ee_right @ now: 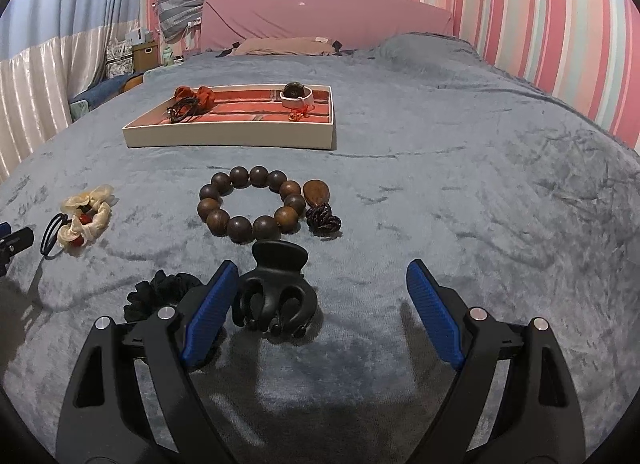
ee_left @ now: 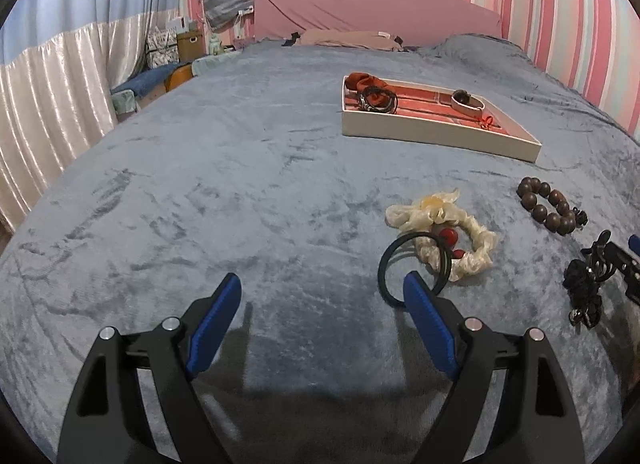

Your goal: Organize jewelry

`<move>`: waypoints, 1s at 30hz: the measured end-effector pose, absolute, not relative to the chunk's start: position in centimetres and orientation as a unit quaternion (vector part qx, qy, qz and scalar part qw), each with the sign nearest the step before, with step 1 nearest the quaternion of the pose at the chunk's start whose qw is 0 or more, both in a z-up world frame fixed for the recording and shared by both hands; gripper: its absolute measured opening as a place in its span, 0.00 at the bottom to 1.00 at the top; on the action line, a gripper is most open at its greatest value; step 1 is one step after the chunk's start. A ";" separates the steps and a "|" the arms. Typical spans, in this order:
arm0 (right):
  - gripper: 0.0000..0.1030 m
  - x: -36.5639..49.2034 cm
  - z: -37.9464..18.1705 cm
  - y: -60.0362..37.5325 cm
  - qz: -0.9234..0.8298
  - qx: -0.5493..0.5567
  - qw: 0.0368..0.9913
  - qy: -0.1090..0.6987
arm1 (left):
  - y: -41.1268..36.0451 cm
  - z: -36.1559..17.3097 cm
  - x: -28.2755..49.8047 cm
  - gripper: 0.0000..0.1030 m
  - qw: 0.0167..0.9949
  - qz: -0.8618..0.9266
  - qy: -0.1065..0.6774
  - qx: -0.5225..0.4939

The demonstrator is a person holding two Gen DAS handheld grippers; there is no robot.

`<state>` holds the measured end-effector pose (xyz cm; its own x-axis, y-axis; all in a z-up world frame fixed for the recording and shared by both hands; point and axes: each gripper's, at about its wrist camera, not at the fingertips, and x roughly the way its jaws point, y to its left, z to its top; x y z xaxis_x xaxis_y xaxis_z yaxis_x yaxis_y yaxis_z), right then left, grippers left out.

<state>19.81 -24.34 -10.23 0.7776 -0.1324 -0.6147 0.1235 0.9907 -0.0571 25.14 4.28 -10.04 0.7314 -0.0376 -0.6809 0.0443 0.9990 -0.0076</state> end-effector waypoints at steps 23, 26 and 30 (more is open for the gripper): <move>0.82 19.5 -10.2 -23.4 -0.055 -0.021 0.949 0.310 | 2.0 -9.9 26.4 0.79 0.929 -0.037 0.363 0.053; 0.79 19.8 -10.4 -23.5 -0.052 -0.021 0.946 0.319 | 1.5 -10.2 27.0 0.79 0.927 -0.043 0.368 0.059; 0.75 20.3 -10.7 -23.8 -0.046 -0.010 0.942 0.331 | 1.6 -10.9 27.4 0.79 0.921 -0.053 0.381 0.055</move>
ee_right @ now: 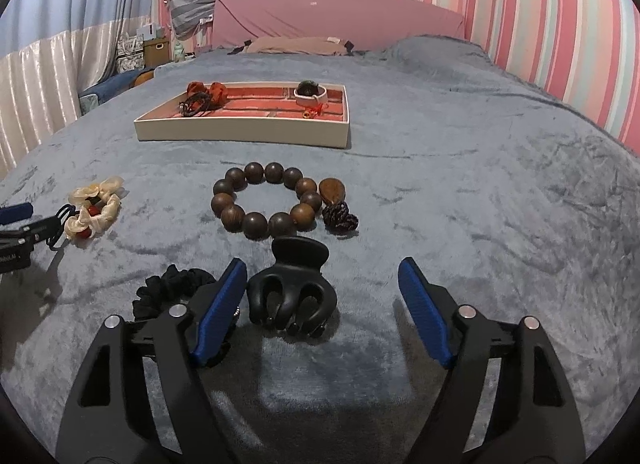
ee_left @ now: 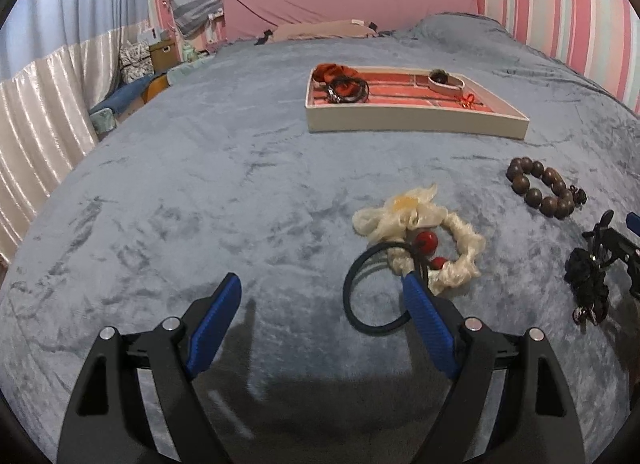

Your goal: Organize jewelry

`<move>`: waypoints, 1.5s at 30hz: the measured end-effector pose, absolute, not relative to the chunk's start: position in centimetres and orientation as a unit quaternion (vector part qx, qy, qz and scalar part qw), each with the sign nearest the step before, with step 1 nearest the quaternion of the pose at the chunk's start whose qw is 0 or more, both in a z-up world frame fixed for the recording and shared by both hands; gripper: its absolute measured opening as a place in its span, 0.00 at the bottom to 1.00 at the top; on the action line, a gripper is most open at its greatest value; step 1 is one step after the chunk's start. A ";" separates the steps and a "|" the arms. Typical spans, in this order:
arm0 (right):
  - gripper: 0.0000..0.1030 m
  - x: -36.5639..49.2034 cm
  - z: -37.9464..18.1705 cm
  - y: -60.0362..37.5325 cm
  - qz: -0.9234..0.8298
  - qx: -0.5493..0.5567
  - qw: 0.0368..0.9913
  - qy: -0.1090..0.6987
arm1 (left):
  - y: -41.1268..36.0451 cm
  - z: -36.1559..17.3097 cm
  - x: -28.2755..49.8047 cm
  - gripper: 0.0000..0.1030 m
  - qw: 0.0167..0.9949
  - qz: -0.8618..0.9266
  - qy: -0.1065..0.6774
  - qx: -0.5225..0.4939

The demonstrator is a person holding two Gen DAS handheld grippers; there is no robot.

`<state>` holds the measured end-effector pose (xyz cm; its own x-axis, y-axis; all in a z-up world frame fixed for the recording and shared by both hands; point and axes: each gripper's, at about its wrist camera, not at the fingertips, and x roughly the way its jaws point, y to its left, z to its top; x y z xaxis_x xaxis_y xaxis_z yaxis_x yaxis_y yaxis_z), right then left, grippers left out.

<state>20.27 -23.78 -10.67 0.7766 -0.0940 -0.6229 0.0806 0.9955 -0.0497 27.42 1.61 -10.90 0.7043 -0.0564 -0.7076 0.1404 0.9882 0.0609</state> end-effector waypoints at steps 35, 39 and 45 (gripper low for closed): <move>0.45 21.1 -12.0 -23.7 -0.033 -0.004 0.935 0.353 | 1.8 -11.7 27.9 0.04 0.921 -0.085 0.379 0.038; 0.45 20.9 -11.7 -24.6 -0.038 0.018 0.936 0.350 | 1.2 -10.4 26.9 0.03 0.929 -0.091 0.354 0.052; 0.45 20.6 -10.6 -25.6 -0.042 0.043 0.940 0.337 | 1.2 -8.8 26.9 0.03 0.932 -0.096 0.347 0.046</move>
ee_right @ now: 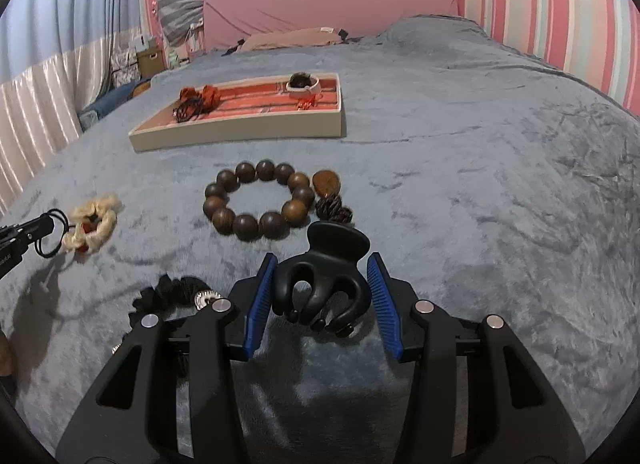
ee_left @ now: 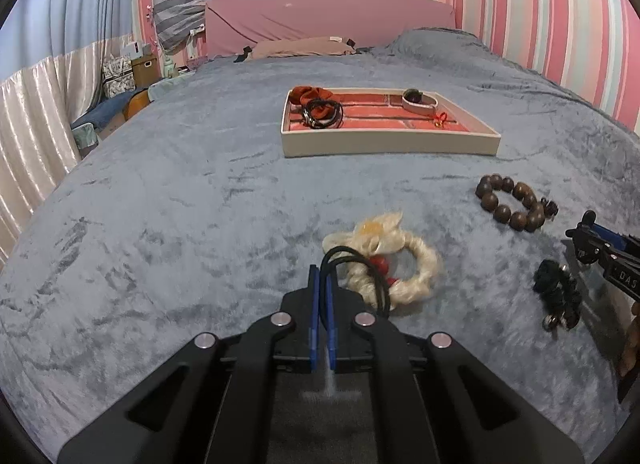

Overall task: Organize jewelry
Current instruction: 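Grasp the black red-beaded hair tie with the left tool while the right grasps the black claw clip, then carry hair tie and claw clip into the brick tray while both tools open to release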

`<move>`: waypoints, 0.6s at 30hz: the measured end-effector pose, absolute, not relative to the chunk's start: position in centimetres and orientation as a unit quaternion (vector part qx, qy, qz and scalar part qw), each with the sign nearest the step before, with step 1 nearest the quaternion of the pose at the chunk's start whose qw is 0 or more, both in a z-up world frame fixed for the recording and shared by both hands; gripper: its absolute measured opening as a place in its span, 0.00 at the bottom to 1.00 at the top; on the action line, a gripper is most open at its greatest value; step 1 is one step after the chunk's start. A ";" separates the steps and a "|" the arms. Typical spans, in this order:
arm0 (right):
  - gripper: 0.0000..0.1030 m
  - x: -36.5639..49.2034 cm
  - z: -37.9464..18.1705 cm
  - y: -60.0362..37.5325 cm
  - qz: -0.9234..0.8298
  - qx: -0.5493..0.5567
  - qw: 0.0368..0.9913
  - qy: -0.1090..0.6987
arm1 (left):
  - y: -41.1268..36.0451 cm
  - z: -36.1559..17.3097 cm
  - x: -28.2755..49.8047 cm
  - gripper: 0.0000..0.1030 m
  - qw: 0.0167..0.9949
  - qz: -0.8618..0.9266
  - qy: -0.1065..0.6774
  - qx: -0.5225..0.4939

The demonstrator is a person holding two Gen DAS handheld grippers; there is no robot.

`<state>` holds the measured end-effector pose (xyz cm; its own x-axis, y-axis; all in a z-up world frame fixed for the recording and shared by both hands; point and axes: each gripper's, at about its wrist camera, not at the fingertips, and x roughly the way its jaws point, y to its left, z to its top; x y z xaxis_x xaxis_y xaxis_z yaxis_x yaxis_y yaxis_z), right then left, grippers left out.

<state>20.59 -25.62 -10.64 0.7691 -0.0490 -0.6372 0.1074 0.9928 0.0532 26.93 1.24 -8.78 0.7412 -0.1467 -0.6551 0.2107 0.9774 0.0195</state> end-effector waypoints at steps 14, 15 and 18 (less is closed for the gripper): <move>0.45 22.8 -7.5 -25.0 -0.032 0.037 0.946 0.320 | 0.2 -3.4 28.9 0.03 0.940 -0.115 0.318 0.049; 0.45 23.1 -7.2 -25.0 -0.032 0.035 0.947 0.319 | 0.1 -3.1 29.2 0.03 0.940 -0.113 0.317 0.053; 0.45 24.3 -5.9 -25.0 -0.031 0.035 0.949 0.311 | -0.2 -2.2 30.2 0.03 0.941 -0.110 0.315 0.054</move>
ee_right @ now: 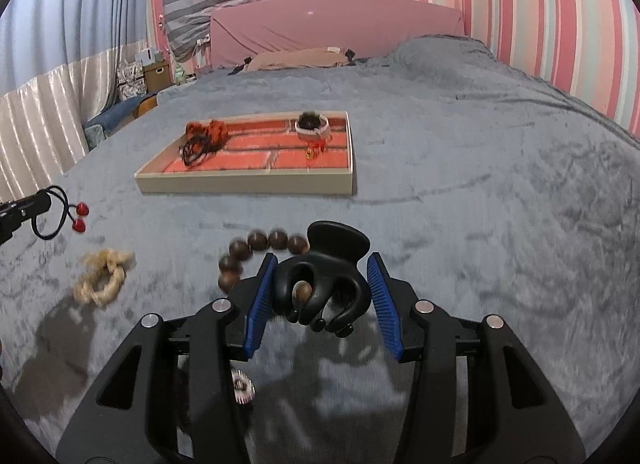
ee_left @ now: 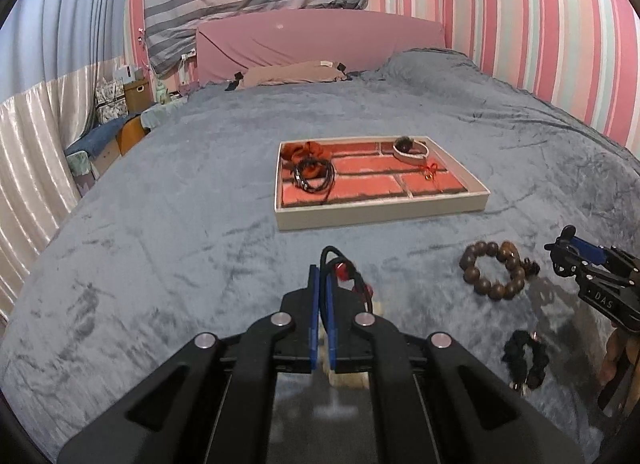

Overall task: Organize jewelry
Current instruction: 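Carry hair tie and claw clip into the brick tray while both tools open to release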

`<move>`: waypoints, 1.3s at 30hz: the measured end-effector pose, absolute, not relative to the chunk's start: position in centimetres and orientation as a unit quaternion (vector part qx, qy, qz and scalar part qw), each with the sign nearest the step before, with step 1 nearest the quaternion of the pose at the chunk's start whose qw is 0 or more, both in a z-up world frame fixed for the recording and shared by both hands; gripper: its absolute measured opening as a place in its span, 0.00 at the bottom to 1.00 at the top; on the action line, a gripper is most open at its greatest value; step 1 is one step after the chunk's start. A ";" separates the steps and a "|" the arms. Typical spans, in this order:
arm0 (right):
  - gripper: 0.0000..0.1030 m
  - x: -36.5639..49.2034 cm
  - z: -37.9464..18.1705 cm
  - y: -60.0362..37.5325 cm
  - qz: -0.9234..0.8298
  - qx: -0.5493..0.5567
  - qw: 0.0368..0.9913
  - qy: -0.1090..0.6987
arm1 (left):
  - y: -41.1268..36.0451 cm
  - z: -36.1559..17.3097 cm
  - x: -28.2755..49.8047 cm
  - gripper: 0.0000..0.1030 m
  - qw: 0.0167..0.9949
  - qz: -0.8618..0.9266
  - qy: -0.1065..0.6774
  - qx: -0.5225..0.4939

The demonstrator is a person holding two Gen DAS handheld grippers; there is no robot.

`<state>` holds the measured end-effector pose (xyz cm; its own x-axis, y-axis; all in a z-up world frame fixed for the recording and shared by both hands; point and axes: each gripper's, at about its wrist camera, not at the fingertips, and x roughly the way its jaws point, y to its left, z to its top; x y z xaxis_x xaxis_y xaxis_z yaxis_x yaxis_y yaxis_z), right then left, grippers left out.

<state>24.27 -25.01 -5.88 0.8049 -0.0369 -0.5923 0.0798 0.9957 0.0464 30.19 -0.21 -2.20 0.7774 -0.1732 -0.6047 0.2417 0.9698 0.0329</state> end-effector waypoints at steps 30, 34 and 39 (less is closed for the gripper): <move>0.45 49.0 -2.3 -27.6 -0.043 0.055 0.936 0.345 | -3.6 -1.0 53.9 0.03 0.925 -0.064 0.375 -0.004; 0.45 51.6 -4.6 -27.6 -0.045 0.055 0.926 0.371 | -3.4 -3.4 56.6 0.03 0.912 -0.064 0.405 -0.018; 0.45 53.3 -7.6 -27.7 -0.049 0.040 0.914 0.400 | -3.4 -7.0 58.0 0.03 0.898 -0.064 0.435 -0.010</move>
